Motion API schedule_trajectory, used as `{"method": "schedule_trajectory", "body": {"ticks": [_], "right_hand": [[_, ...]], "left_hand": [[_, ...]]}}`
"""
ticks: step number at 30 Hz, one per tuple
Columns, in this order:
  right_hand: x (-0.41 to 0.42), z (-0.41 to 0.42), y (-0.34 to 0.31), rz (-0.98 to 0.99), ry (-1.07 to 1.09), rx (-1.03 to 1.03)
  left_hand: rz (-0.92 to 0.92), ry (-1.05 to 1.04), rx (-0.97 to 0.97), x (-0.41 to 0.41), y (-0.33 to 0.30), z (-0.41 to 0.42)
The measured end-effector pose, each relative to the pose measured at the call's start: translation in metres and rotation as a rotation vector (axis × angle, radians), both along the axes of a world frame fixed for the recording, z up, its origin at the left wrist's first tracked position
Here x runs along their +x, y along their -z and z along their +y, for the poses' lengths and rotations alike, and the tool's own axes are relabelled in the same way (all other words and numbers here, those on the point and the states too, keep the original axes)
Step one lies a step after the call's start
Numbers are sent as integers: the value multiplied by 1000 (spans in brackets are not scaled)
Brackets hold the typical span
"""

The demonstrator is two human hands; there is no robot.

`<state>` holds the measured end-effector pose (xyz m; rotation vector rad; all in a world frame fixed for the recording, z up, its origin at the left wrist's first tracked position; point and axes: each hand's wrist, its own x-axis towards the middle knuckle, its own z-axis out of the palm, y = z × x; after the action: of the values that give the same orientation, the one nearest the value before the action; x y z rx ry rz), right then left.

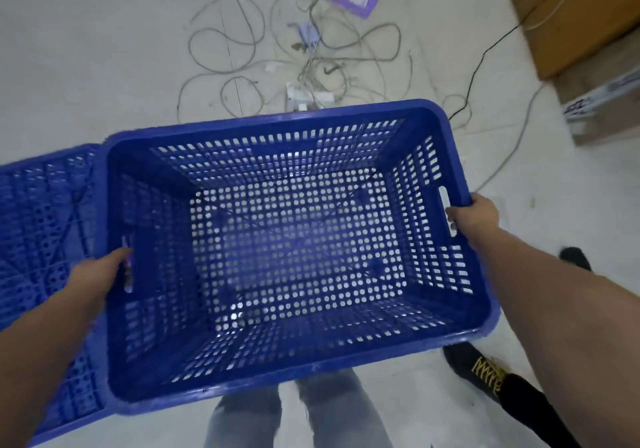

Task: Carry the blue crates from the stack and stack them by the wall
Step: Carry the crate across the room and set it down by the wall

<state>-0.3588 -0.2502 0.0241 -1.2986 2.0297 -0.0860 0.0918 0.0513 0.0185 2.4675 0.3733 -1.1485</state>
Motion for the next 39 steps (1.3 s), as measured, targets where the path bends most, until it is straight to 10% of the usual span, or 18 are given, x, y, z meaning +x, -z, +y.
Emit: {"method": "schedule_trajectory", "body": {"ticks": [19, 39], "right_hand": [[17, 1, -305, -66, -174, -116], [68, -10, -476, -156, -528, -273]], "left_hand": [[142, 161, -503, 41, -337, 29], [-64, -8, -613, 2, -505, 128]]}}
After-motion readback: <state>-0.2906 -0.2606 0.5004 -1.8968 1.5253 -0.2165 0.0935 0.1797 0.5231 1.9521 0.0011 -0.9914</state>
